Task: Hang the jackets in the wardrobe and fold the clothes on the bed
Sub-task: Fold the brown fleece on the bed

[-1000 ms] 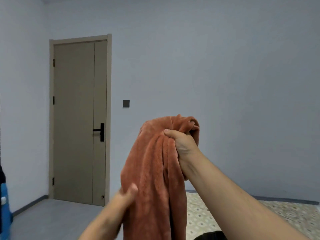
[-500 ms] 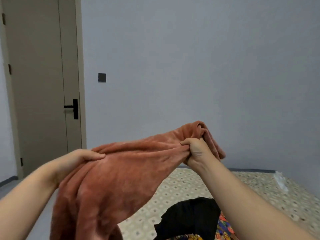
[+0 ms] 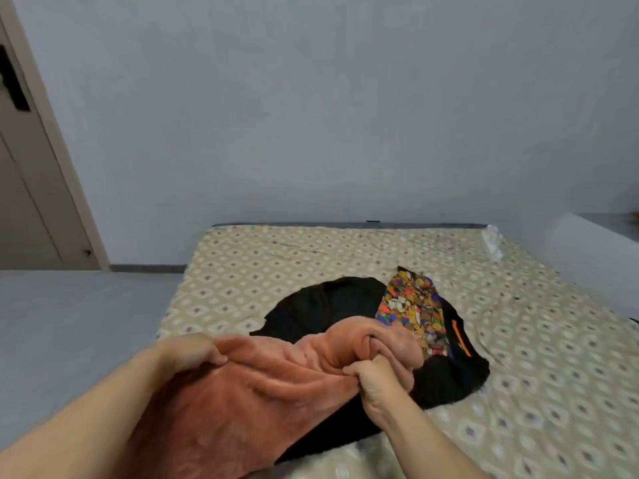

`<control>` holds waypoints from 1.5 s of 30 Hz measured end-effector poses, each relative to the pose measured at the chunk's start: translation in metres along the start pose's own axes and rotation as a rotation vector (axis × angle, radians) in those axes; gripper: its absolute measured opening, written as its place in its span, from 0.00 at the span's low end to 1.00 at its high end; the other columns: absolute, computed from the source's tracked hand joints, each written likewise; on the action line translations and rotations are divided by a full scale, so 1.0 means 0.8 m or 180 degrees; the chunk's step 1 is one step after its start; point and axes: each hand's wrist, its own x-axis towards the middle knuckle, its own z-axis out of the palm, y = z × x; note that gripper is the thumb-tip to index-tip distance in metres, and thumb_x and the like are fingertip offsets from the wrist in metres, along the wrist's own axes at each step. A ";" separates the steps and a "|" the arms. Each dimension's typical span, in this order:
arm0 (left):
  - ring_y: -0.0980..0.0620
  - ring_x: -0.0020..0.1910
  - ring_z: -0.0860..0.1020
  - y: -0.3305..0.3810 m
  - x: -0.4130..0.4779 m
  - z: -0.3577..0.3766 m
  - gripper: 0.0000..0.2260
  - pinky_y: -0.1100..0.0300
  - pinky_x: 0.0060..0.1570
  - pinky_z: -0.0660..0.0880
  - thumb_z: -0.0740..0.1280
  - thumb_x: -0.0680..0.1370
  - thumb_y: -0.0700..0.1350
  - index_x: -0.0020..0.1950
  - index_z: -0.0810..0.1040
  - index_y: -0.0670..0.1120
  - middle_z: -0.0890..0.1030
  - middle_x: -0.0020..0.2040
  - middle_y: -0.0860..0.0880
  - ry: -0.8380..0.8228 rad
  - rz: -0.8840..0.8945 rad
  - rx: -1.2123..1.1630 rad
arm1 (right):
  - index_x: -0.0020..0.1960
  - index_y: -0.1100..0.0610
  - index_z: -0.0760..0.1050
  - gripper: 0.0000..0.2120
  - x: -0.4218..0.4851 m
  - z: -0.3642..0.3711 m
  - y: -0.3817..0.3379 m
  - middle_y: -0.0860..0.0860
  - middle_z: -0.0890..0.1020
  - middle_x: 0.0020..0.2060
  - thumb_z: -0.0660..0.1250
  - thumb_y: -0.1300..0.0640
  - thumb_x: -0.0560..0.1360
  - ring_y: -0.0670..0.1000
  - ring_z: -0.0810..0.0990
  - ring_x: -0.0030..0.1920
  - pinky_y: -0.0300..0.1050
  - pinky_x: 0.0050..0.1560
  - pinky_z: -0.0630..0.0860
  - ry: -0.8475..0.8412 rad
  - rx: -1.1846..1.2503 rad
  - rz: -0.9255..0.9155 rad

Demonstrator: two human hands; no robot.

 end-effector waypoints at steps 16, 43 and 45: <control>0.45 0.75 0.67 -0.049 0.054 0.284 0.32 0.50 0.77 0.48 0.67 0.72 0.60 0.74 0.72 0.49 0.70 0.75 0.45 0.0973 0.2006 0.2471 | 0.61 0.67 0.75 0.42 0.052 -0.150 0.099 0.66 0.82 0.56 0.68 0.29 0.69 0.65 0.84 0.54 0.61 0.50 0.81 0.0241 0.2138 0.1611; 0.42 0.75 0.65 -0.059 0.063 0.236 0.39 0.45 0.75 0.55 0.59 0.72 0.67 0.75 0.70 0.42 0.68 0.75 0.40 0.1385 0.2270 0.2182 | 0.63 0.59 0.77 0.16 0.118 -0.293 -0.025 0.64 0.82 0.57 0.64 0.68 0.76 0.67 0.80 0.58 0.70 0.62 0.73 0.0258 -0.0792 0.0635; 0.42 0.75 0.66 -0.058 0.064 0.235 0.39 0.46 0.75 0.55 0.54 0.75 0.69 0.75 0.70 0.42 0.68 0.75 0.40 0.1358 0.2323 0.2311 | 0.62 0.58 0.76 0.14 0.121 -0.323 -0.029 0.62 0.83 0.54 0.63 0.67 0.78 0.65 0.82 0.54 0.68 0.56 0.78 0.0188 -0.0817 0.0695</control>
